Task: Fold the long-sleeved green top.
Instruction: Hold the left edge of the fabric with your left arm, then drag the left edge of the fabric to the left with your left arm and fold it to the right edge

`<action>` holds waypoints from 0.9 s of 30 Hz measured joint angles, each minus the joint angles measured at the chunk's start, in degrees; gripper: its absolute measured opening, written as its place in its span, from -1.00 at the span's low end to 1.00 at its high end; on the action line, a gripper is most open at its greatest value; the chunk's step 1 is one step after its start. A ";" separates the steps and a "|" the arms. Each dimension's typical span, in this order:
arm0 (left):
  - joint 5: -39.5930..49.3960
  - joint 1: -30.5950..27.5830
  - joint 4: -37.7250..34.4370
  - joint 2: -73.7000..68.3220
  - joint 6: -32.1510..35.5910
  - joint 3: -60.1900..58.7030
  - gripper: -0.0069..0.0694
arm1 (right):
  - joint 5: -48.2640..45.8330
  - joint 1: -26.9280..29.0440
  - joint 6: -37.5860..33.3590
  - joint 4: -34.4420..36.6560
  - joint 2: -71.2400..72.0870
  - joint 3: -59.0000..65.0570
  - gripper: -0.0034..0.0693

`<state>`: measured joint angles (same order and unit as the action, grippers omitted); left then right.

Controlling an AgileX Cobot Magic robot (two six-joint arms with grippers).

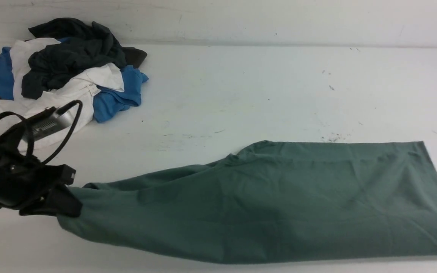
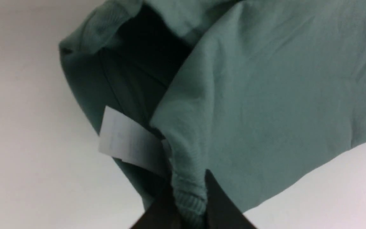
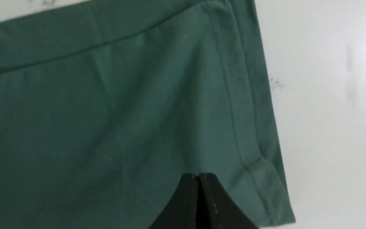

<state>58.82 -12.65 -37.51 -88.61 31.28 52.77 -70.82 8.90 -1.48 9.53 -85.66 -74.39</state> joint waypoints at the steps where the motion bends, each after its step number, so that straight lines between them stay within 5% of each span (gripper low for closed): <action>1: -0.11 -0.07 0.81 2.53 -1.30 -0.15 -0.80 | -0.15 -1.68 0.00 0.13 2.60 1.75 -0.94; 12: -2.89 -0.13 8.09 4.54 -9.25 -0.15 -0.60 | -0.46 -4.70 -0.35 -1.08 7.95 8.84 -0.94; 20: -5.81 -0.13 10.42 2.86 -12.11 0.72 0.17 | -0.46 -4.88 -0.60 -2.44 7.95 9.11 -0.94; 27: -7.82 0.02 10.17 -0.61 -12.11 0.99 0.44 | -0.46 -4.88 -0.60 -2.44 7.95 9.11 -0.94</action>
<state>51.00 -12.63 -27.34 -89.22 19.17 53.76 -71.29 4.02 -2.09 7.09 -77.71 -65.29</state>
